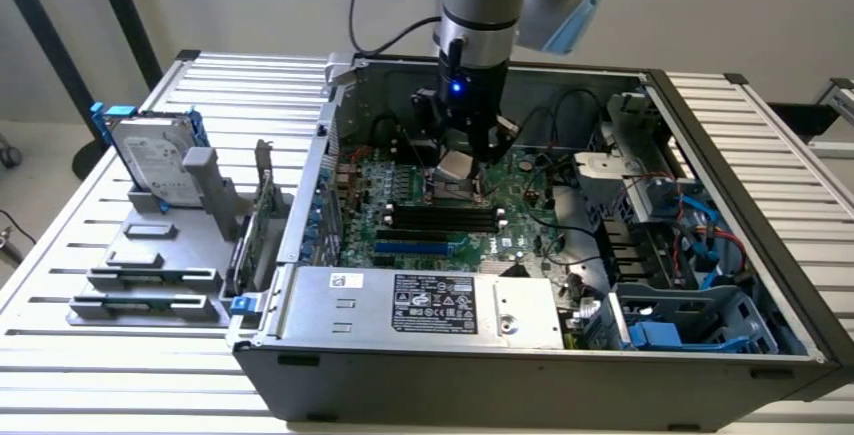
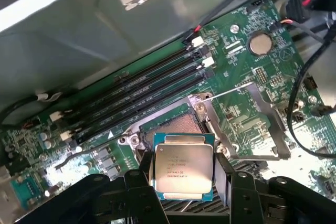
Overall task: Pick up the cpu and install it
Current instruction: 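Place the cpu into insertion slot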
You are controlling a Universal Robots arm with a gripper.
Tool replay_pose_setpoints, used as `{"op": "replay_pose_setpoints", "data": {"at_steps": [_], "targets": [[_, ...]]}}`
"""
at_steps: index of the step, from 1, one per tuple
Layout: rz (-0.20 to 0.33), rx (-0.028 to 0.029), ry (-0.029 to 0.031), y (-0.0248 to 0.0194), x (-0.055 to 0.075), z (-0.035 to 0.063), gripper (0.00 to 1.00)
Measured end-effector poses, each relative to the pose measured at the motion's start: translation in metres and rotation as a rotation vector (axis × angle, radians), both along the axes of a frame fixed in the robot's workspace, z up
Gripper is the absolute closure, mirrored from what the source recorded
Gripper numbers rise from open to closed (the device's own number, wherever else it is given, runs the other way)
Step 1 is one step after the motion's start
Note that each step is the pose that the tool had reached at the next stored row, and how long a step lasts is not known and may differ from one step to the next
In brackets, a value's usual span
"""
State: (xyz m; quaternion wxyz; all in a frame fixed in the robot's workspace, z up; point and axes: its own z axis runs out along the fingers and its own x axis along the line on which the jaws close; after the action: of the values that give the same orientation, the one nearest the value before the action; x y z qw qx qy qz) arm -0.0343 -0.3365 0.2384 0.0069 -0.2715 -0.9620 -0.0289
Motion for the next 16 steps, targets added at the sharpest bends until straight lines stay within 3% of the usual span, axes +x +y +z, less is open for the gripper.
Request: {"op": "replay_pose_setpoints", "data": {"at_steps": [16], "targets": [[-0.291, 0.0000, 0.0001, 0.0000, 0.0000, -0.0032, 0.45]]}}
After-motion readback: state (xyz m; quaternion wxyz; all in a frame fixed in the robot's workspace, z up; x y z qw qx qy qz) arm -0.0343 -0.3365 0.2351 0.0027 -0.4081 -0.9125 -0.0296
